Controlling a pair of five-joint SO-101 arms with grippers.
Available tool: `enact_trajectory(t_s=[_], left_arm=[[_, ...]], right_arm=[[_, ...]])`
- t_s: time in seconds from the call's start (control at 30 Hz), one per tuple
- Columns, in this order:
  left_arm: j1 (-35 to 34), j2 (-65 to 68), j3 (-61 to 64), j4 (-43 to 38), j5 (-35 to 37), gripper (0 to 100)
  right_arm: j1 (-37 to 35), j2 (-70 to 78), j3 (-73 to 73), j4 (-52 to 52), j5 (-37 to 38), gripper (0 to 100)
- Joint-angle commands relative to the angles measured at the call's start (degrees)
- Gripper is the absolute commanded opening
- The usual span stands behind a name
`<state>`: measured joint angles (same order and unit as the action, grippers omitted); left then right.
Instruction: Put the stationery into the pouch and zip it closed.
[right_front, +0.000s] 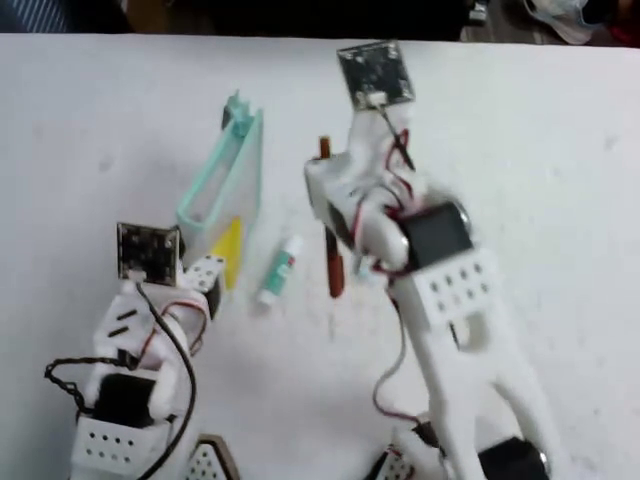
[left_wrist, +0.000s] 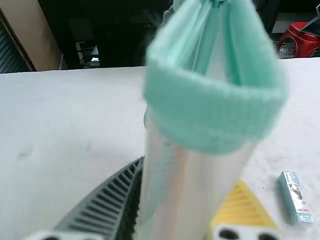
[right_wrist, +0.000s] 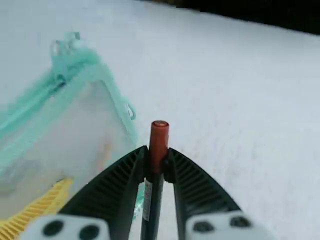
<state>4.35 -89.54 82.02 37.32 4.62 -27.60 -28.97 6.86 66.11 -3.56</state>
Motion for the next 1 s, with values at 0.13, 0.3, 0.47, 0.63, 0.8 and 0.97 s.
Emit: enact_trajectory(t_s=[0.13, 0.3, 0.47, 0.63, 0.8, 0.97], left_arm=[[-0.04, -0.75, -2.29, 0.79, -0.62, 20], [0.04, -0.75, -2.29, 0.79, -0.62, 20], [2.07, -0.75, -2.20, 0.88, -0.62, 20], [4.09, -0.75, -1.49, 0.79, -0.53, 20], [6.90, -0.75, -1.41, 1.85, -0.62, 20], [6.73, -0.75, -1.41, 1.67, -0.62, 20]], right_arm=[[-0.75, -9.98, -0.09, -6.20, 0.70, 1.6], [-0.66, -13.85, -0.70, -8.75, 0.70, 1.7], [-0.66, -17.36, -5.36, -12.26, 0.70, 1.7], [-5.41, -17.71, -8.18, -19.03, 0.18, 1.7], [-14.64, -17.63, -8.09, -20.62, 0.62, 1.7], [-17.45, -17.54, -8.00, -23.08, 0.18, 1.7]])
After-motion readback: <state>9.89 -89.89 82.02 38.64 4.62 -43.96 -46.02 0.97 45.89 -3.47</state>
